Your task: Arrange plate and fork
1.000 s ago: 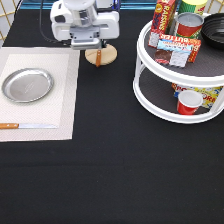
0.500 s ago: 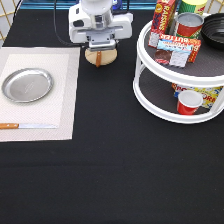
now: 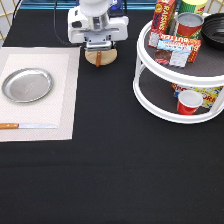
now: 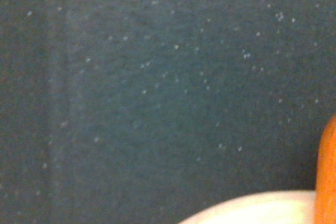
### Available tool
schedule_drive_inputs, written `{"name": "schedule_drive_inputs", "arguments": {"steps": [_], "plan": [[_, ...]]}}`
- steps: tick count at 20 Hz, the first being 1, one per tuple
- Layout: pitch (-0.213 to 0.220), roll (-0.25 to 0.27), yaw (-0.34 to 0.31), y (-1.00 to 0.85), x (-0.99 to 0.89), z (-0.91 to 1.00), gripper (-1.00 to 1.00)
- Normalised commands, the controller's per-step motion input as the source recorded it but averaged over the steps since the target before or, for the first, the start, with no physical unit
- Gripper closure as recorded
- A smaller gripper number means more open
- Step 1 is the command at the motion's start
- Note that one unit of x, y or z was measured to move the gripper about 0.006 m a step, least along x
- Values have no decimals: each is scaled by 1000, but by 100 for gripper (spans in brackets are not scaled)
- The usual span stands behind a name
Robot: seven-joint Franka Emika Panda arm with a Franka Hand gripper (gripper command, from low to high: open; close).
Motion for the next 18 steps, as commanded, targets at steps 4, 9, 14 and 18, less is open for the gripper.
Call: {"name": "schedule_drive_inputs", "arguments": {"steps": [4, 9, 14, 18], "plan": [[-31, -4, -48, 1, 44, -199, -100], [-41, -6, -33, -7, -165, -365, -100], [-44, -25, -27, 0, -109, -170, -100], [-32, -25, -44, 9, 0, -36, 100]]}}
